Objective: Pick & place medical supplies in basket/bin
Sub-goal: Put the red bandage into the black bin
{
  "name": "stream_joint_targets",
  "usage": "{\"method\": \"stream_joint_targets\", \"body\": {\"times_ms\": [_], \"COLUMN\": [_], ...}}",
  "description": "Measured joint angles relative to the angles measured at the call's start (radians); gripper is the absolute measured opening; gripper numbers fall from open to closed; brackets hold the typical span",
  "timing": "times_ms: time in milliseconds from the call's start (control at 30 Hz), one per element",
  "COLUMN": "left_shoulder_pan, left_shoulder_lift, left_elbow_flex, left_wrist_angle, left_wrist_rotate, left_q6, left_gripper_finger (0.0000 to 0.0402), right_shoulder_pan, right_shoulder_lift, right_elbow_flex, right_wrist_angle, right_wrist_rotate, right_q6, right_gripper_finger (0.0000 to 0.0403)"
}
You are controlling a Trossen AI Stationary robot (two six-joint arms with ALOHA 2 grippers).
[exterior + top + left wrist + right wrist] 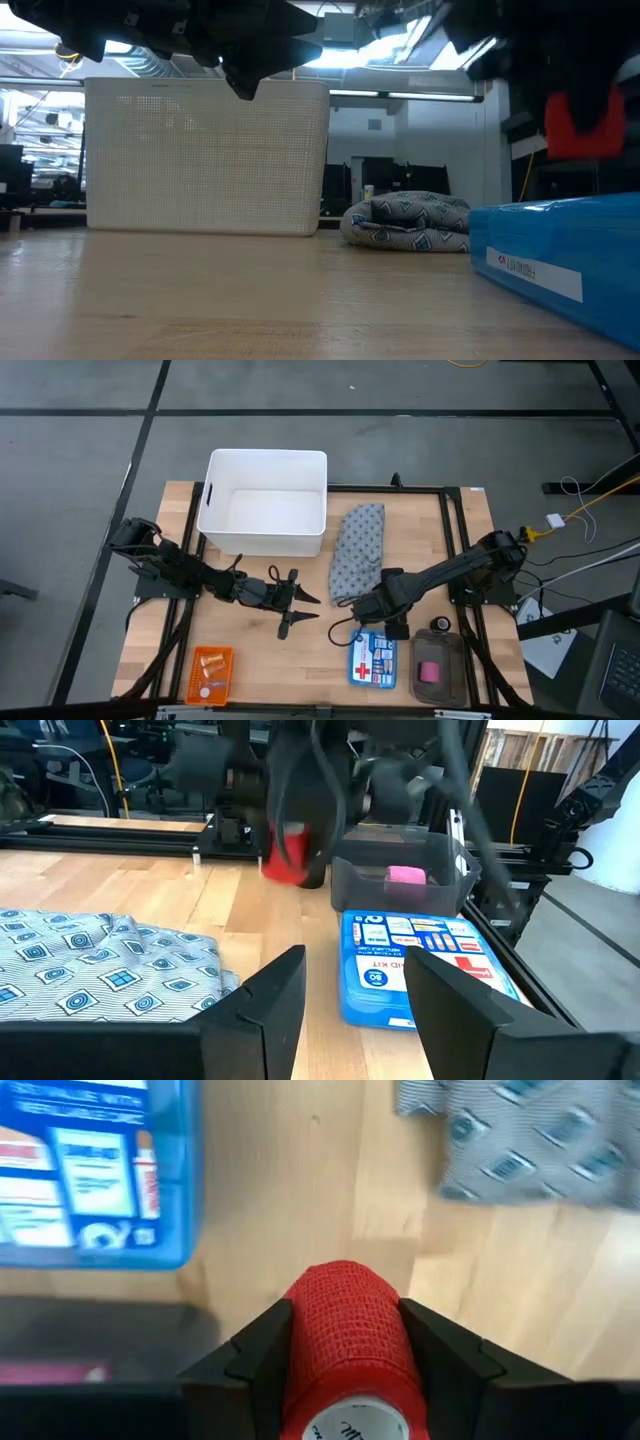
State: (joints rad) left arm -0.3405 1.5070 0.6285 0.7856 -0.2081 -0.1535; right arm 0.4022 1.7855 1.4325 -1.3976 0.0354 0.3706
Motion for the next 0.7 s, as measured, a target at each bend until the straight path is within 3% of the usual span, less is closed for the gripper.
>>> {"method": "stream_joint_targets", "body": {"times_ms": [267, 400, 700], "left_shoulder_pan": [0.0, 0.0, 0.001], "left_shoulder_lift": [0.0, 0.0, 0.0], "left_elbow_flex": [0.0, 0.0, 0.0], "left_wrist_angle": [0.0, 0.0, 0.0], "left_wrist_rotate": [0.0, 0.001, 0.013], "left_q6": [0.001, 0.002, 0.003], "left_gripper_finger": [0.0166, 0.0166, 0.0166], "right_shoulder_pan": [0.084, 0.171, 0.388], "right_shoulder_lift": [-0.001, -0.011, -0.011], "right_elbow_flex": [0.208, 0.218, 0.195], "right_wrist_angle": [-0.175, -0.175, -0.174], "right_wrist_rotate": [-0.124, -0.186, -0.17], "right_q6": [0.182, 0.296, 0.546], "right_gripper_finger": [0.0168, 0.0167, 0.0167]}}
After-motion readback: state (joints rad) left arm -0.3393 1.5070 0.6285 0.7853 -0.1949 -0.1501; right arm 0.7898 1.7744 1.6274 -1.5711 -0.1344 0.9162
